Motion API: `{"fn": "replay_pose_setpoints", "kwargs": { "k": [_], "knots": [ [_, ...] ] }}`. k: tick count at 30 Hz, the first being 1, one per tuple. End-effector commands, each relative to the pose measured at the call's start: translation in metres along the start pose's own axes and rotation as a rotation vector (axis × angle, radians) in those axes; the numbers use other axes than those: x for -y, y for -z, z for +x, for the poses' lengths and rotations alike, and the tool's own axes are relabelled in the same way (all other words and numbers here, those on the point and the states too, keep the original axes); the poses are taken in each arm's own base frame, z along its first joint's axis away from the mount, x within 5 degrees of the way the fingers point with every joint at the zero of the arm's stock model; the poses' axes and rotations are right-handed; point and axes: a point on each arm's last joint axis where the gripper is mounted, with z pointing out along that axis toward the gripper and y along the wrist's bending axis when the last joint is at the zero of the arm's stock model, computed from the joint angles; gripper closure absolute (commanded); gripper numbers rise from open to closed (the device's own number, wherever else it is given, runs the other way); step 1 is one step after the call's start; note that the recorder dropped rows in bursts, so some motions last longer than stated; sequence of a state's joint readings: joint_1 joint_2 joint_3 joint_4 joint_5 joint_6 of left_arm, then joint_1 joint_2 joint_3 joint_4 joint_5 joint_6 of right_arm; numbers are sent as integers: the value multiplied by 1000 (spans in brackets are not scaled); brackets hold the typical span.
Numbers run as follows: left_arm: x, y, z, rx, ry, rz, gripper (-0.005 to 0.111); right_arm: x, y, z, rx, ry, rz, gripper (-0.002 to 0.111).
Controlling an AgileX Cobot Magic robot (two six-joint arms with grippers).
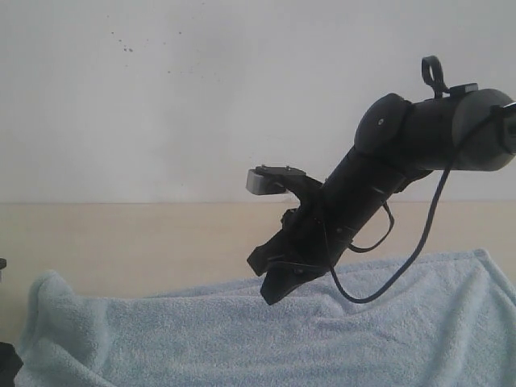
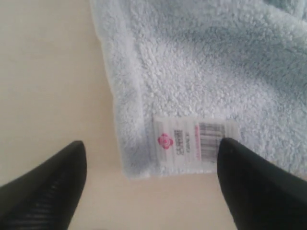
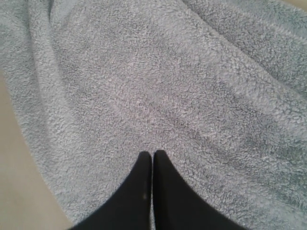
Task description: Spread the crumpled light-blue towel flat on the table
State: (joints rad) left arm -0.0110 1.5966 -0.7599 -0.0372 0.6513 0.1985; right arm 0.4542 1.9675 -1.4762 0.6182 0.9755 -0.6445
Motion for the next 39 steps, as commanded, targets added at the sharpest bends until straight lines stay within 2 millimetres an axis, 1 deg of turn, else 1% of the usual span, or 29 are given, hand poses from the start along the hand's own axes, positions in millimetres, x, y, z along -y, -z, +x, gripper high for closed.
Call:
{"fn": "replay_pose_setpoints", "kwargs": {
  "k": [1, 4, 6, 9, 15, 18, 19, 20, 21, 23, 26, 31, 33, 36, 39],
  "knots": [
    [-1, -2, -4, 55, -4, -6, 35, 0, 1, 1, -3, -9, -8, 108],
    [0, -9, -3, 27, 3, 3, 35, 0, 1, 0, 4, -7, -2, 108],
    [2, -16, -2, -13, 15, 28, 37, 1, 1, 0, 10, -7, 2, 108],
    [5, -22, 0, -46, 33, 73, 45, 1, 1, -1, 17, -7, 7, 108],
    [9, -23, 4, -91, 18, 119, 67, 1, 1, -1, 19, -7, 9, 108],
    [10, -23, 5, -110, 21, 126, 85, 1, 1, -1, 15, -7, 6, 108],
    [10, -23, 6, -121, 22, 131, 94, 1, 1, -1, 15, -7, 6, 108],
    [11, -22, 7, -125, 23, 134, 100, 1, 1, -1, 15, -7, 6, 108],
    [12, -21, 7, -129, 29, 141, 103, 1, 1, -1, 15, -7, 6, 108],
    [14, -18, 6, -128, 57, 164, 103, 1, 1, -1, 15, -7, 6, 108],
    [17, -6, 3, -124, 77, 199, 103, 1, 1, -1, 15, -7, 6, 108],
    [25, 24, -4, -126, 128, 290, 103, 1, 1, -1, 15, -7, 6, 108],
    [29, 32, -6, -132, 173, 343, 103, 1, 1, -1, 15, -7, 6, 108],
    [35, 35, -7, -139, 268, 433, 103, 1, 1, -1, 17, -7, 7, 108],
    [32, 21, -10, -145, 369, 447, 103, 0, 1, 0, 2, -7, -4, 108]
  ]
}}
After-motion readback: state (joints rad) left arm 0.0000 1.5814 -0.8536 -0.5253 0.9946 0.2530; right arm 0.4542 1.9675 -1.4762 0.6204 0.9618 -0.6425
